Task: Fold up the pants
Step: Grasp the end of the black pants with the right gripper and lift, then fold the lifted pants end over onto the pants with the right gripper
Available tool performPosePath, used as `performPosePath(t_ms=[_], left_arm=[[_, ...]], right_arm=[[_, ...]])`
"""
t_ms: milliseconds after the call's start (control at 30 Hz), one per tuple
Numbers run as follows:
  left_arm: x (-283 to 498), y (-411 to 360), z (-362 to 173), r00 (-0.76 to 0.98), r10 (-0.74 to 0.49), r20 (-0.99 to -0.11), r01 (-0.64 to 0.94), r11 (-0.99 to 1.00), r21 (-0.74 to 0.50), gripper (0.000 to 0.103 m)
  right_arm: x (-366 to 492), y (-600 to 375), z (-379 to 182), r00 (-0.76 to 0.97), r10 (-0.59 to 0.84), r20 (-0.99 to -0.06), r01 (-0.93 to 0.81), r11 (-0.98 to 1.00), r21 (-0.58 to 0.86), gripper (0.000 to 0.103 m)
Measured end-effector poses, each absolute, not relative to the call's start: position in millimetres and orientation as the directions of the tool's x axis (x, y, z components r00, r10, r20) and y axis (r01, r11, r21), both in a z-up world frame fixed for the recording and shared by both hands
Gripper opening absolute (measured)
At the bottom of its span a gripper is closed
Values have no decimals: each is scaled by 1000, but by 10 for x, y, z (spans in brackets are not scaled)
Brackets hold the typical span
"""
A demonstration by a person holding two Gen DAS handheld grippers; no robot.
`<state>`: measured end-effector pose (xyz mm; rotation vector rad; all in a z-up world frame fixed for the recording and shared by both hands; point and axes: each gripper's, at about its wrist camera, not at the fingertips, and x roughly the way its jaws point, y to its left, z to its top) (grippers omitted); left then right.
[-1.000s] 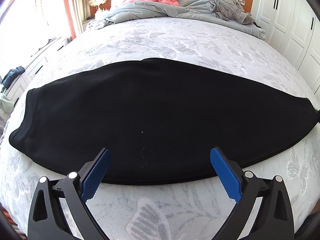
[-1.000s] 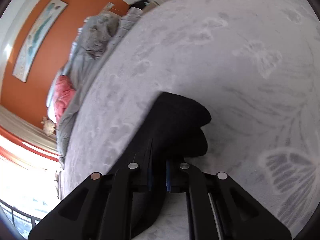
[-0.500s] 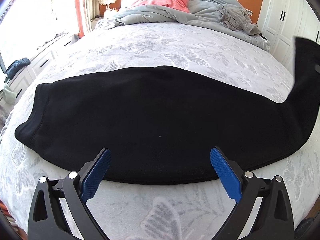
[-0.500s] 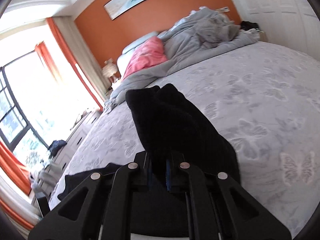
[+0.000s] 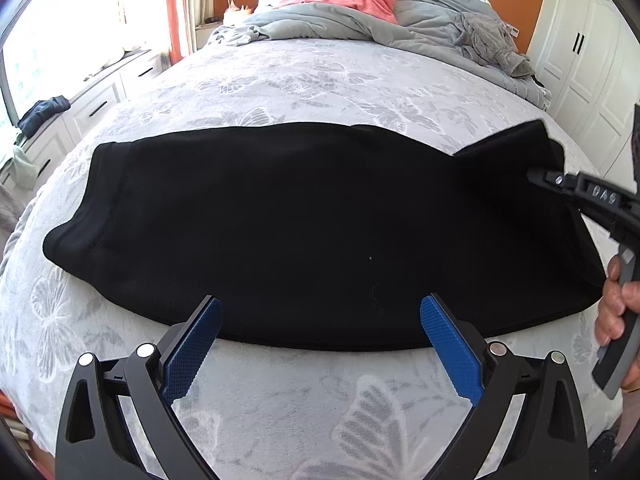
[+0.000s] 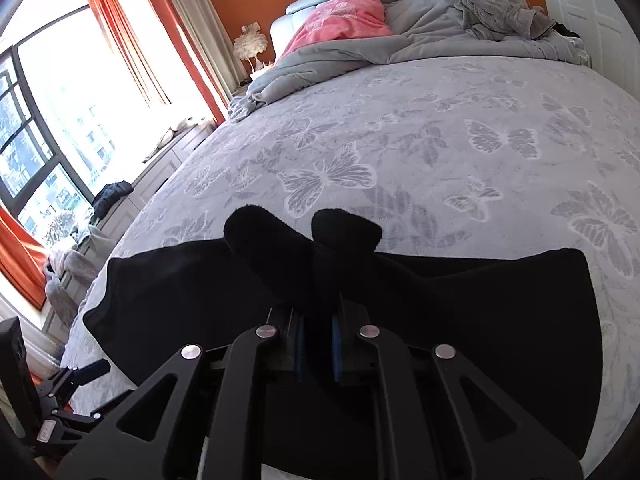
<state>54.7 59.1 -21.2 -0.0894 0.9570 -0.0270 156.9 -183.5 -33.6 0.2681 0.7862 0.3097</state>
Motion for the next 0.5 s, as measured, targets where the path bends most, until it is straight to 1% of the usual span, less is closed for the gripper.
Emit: performPosePath(t_ms=[100, 267, 367, 500], left_arm=[[556, 606, -241, 569, -63, -820, -17, 996, -89, 98], [581, 591, -281, 560, -63, -826, -10, 996, -83, 98], [612, 577, -300, 556, -62, -829, -9, 997, -81, 98], [645, 557, -286, 563, -69, -824, -15, 995, -94, 98]], right_arm=[[1547, -1857, -222, 690, 375, -620, -163, 914, 371, 9], [1531, -2036, -61, 719, 409, -562, -133, 874, 467, 9], [1515, -1789, 19, 710, 413, -571, -182, 890, 418, 9], [1504, -1350, -115, 664, 424, -615, -268, 904, 334, 9]])
